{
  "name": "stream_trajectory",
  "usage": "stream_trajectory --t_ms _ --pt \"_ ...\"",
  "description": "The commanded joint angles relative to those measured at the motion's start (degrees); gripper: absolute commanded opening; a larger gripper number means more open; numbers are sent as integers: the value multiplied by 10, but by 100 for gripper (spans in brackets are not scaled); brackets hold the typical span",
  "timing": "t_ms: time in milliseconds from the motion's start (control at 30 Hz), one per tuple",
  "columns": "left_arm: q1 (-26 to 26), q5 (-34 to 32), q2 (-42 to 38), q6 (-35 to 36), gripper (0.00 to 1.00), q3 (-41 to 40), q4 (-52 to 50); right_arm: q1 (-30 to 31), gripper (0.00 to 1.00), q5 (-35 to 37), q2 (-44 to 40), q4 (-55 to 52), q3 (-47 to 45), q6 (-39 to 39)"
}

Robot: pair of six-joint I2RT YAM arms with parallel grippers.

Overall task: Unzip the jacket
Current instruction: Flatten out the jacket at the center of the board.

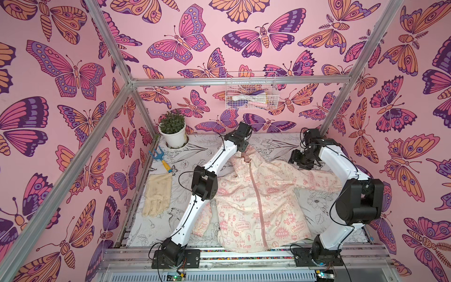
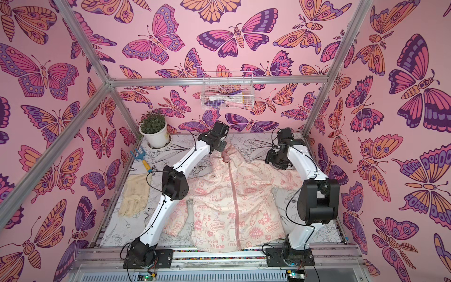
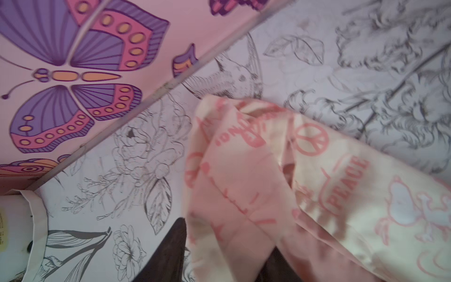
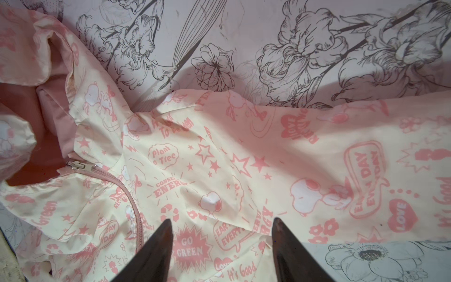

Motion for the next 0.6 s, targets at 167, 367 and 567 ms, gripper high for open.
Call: stream_trajectory --t_ms 167,367,567 --pt "35 50 -46 -39 48 -9 51 -2 63 -20 55 18 0 0" --pt "81 107 -125 -105 52 -118 61 -13 60 -17 62 18 -4 -7" --pt "97 209 -239 -77 73 -261 88 -12 58 -69 58 38 1 -22"
